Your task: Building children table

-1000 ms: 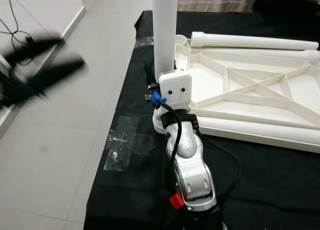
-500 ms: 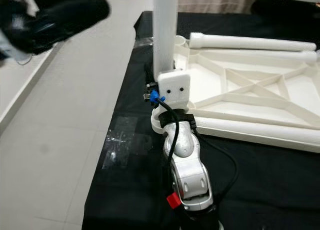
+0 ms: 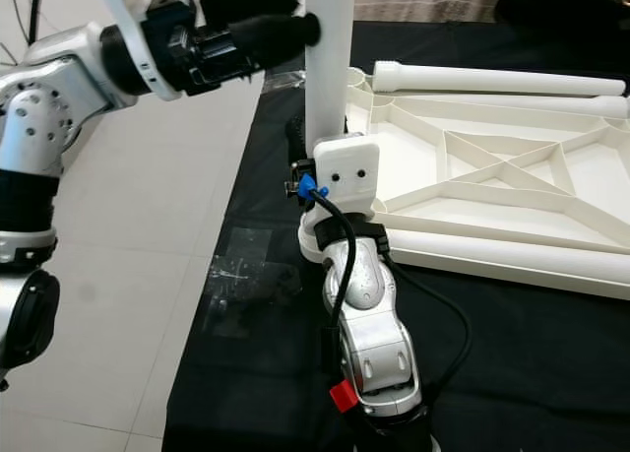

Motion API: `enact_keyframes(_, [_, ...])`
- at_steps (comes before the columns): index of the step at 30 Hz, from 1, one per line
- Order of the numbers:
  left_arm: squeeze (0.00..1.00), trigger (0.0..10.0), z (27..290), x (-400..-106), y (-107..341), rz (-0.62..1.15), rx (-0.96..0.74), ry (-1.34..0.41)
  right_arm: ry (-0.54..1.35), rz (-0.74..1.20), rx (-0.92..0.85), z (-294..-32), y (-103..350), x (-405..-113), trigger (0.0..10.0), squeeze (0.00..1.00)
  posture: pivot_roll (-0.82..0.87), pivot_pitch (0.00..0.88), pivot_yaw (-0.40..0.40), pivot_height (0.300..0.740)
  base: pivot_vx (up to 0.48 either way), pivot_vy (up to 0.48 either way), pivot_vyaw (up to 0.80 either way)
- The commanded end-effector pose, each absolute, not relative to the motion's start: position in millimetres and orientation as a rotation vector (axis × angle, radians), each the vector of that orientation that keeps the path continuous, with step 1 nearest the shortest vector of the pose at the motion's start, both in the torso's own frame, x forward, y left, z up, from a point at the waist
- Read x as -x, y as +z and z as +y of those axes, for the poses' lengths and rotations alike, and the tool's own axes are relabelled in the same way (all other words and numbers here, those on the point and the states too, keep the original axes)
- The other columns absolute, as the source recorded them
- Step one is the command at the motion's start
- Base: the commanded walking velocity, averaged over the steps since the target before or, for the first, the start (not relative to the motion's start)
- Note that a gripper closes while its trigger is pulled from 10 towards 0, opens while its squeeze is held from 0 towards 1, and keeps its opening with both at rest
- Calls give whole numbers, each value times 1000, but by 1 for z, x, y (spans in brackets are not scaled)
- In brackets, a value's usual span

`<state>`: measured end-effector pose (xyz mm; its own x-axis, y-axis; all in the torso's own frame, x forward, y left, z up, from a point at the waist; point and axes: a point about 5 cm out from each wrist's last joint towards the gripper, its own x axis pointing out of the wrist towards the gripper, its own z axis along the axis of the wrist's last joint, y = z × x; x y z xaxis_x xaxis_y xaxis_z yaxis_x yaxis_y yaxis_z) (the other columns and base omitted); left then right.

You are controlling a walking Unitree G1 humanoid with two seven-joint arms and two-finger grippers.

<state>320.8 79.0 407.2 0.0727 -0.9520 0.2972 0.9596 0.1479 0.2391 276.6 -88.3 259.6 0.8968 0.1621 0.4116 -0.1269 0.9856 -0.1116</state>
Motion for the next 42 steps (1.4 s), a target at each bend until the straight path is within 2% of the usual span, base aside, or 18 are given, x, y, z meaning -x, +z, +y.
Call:
enact_keyframes(1, [0,10000,71,-319,409,-438,-38,-1466,161,-287,112,-88,235,-284,3843,0,57,262,72,740,0,0,0])
enact_keyframes(2, [0,10000,70,-318,409,-441,-62,-1478,169,-290,111,-86,236,-284,6000,0,57,261,72,740,0,0,0])
enact_keyframes(3, [0,10000,68,-318,408,-441,-75,-1487,174,-292,113,-85,236,-284,8784,0,58,259,71,740,0,0,0])
enact_keyframes(5, [0,10000,68,-318,408,-441,-75,-1487,174,-292,113,-85,236,-284,8784,0,58,259,71,740,0,0,0])
enact_keyframes(6, [0,10000,67,-318,408,-442,-79,-1491,178,-293,114,-85,237,-284,9843,0,58,259,71,740,0,0,0])
enact_keyframes(14, [0,10000,61,-324,407,-431,-133,-1495,191,-301,111,-82,241,-283,10000,0,59,254,69,740,0,0,0])
enact_keyframes(15, [0,706,60,-326,408,-423,-132,-1493,192,-301,111,-82,242,-283,10000,0,60,255,71,740,0,0,0])
enact_keyframes(17, [0,706,60,-327,408,-417,-130,-1492,193,-301,111,-82,242,-283,10000,0,60,255,71,740,0,0,0])
enact_keyframes(18, [0,0,59,-327,408,-418,-137,-1499,193,-301,111,-82,242,-283,10000,0,60,255,71,740,0,0,0])
enact_keyframes(32, [0,0,59,-328,408,-426,-184,-1514,206,-304,124,-82,244,-284,10000,0,61,261,75,740,0,0,0])
enact_keyframes(33, [0,0,59,-328,408,-426,-186,-1515,219,-313,124,-81,246,-284,10000,894,61,261,75,740,0,0,0])
enact_keyframes(34, [0,0,59,-328,408,-427,-187,-1517,274,-350,128,-79,251,-284,10000,1000,59,260,75,740,0,0,0])
enact_keyframes(35, [0,0,59,-328,408,-427,-187,-1517,274,-350,128,-79,251,-284,10000,1000,59,260,75,740,0,0,0])
enact_keyframes(39, [0,0,59,-328,408,-431,-186,-1530,505,-424,91,-75,269,-284,10000,1000,56,261,76,740,0,0,0])
enact_keyframes(42, [0,0,59,-327,409,-433,-186,-1533,547,-431,90,-77,273,-285,10000,1000,56,262,78,740,0,0,0])
